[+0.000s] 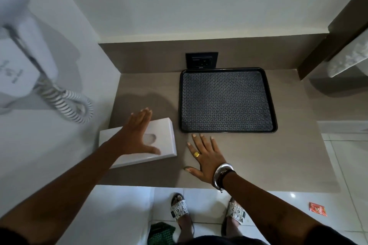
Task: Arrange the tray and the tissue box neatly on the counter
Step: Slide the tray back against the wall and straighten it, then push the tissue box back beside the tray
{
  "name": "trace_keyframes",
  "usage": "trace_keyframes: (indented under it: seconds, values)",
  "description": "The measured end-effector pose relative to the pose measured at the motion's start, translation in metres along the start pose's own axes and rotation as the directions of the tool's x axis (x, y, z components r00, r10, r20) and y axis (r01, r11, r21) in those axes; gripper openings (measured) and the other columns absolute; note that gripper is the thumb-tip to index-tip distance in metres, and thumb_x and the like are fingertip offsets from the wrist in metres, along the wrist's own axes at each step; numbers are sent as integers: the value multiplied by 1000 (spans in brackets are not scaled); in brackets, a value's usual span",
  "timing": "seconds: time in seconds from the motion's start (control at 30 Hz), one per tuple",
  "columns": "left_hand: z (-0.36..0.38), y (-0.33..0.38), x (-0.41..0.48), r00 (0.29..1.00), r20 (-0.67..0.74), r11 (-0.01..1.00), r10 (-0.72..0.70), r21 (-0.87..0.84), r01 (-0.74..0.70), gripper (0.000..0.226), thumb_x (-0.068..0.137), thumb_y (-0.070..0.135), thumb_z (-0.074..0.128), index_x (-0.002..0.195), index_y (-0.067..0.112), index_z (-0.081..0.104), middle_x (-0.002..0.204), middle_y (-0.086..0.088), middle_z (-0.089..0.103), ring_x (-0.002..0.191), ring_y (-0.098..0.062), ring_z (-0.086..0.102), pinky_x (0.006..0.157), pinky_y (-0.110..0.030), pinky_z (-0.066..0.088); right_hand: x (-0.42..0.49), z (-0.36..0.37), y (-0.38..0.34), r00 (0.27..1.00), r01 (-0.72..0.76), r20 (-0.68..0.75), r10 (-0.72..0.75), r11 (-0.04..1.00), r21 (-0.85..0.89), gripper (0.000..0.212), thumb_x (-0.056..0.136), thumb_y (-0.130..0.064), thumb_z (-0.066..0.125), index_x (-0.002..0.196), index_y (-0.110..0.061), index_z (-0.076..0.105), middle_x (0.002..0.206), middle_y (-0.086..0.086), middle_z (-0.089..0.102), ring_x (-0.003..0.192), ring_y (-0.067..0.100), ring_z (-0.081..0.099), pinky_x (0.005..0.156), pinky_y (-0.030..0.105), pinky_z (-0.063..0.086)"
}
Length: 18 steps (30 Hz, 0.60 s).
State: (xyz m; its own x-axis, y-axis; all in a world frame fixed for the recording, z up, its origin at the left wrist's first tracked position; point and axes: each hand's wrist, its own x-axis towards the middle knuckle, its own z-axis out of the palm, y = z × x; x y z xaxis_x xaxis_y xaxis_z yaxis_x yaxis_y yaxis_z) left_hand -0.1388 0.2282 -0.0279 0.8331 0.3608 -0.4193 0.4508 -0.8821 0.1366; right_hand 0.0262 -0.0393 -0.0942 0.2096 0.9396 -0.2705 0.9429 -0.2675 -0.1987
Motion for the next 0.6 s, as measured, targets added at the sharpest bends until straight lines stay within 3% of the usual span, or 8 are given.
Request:
trace_keyframes:
  seconds: [0.1, 0.27, 0.4, 0.5, 0.6]
  values:
    - [15, -29, -20, 996, 84, 997, -6, 79, 0, 151, 42, 102, 45, 151, 24, -24, 162, -3, -26, 146, -20, -28, 117, -40, -17, 9, -1, -5, 1000, 7, 20, -7, 1000, -23, 88, 85, -77, 32, 151, -19, 32, 159, 14, 28, 144, 39, 27, 115, 61, 17]
    - [25, -38, -21, 993, 109, 999, -47, 25, 44, 152, 36, 100, 51, 149, 31, -23, 164, -2, -10, 152, -29, -7, 120, -44, -6, 11, -2, -6, 999, 19, 36, -17, 998, -55, 89, 84, -78, 30, 151, -20, 31, 159, 13, 28, 143, 39, 28, 115, 62, 18]
    - [28, -37, -21, 998, 31, 999, -52, 4, 52, 148, 37, 94, 59, 151, 28, -8, 156, -3, 17, 141, -30, 23, 117, -46, 19, 12, -1, -6, 998, 26, 56, -22, 997, -69, 91, 82, -80, 31, 152, -23, 28, 160, 12, 25, 144, 40, 26, 115, 62, 17]
    - [26, -35, -18, 995, -19, 995, -93, -28, 93, 146, 37, 93, 61, 151, 28, -2, 153, -4, 24, 138, -29, 29, 115, -48, 24, 11, -2, -6, 997, 26, 72, -21, 997, -76, 93, 80, -83, 30, 152, -24, 27, 161, 11, 23, 144, 40, 24, 115, 64, 17]
    - [18, -30, -10, 971, -80, 968, -225, -130, 213, 146, 36, 90, 64, 151, 30, -4, 154, -6, 24, 140, -31, 28, 115, -51, 22, 12, 0, -6, 997, 35, 74, -29, 997, -71, 95, 78, -85, 32, 152, -25, 29, 160, 11, 25, 143, 41, 27, 113, 65, 20]
